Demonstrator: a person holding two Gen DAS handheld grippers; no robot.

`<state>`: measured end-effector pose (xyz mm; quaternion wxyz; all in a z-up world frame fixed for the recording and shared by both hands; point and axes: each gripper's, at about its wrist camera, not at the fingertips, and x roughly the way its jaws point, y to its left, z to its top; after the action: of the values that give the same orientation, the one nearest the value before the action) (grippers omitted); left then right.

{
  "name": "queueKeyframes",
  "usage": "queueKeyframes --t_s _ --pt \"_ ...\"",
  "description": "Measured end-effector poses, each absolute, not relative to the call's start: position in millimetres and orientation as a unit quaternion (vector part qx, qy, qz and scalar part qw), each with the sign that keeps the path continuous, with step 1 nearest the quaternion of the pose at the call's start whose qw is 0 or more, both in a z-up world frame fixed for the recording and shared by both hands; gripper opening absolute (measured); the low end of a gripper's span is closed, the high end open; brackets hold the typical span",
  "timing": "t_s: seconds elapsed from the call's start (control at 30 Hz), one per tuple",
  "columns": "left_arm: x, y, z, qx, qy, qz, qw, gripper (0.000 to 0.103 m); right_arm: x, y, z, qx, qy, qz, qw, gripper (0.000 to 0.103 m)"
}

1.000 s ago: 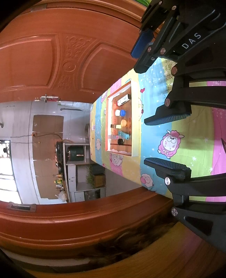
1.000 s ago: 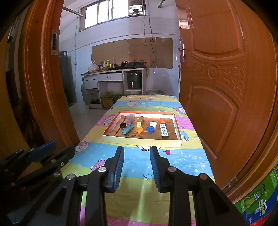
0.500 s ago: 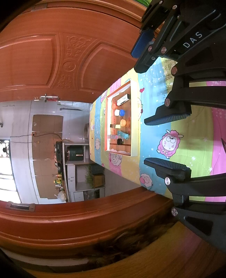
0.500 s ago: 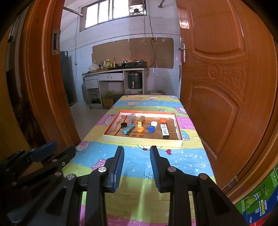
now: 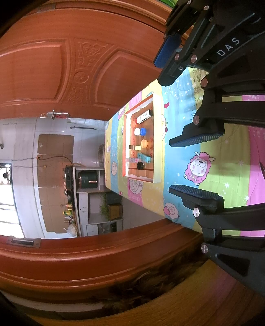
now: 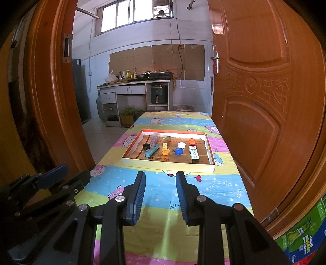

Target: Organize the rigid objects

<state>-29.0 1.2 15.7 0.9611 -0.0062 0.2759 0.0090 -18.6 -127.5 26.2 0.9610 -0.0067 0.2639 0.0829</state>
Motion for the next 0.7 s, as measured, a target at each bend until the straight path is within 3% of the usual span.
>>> queueKeyframes --t_s 0.7 --pt "-28.5 1.3 15.7 -0.008 0.277 0.009 0.961 0.040 -18.6 -123.6 25.2 -0.009 0.265 0.083 0.961 0.031"
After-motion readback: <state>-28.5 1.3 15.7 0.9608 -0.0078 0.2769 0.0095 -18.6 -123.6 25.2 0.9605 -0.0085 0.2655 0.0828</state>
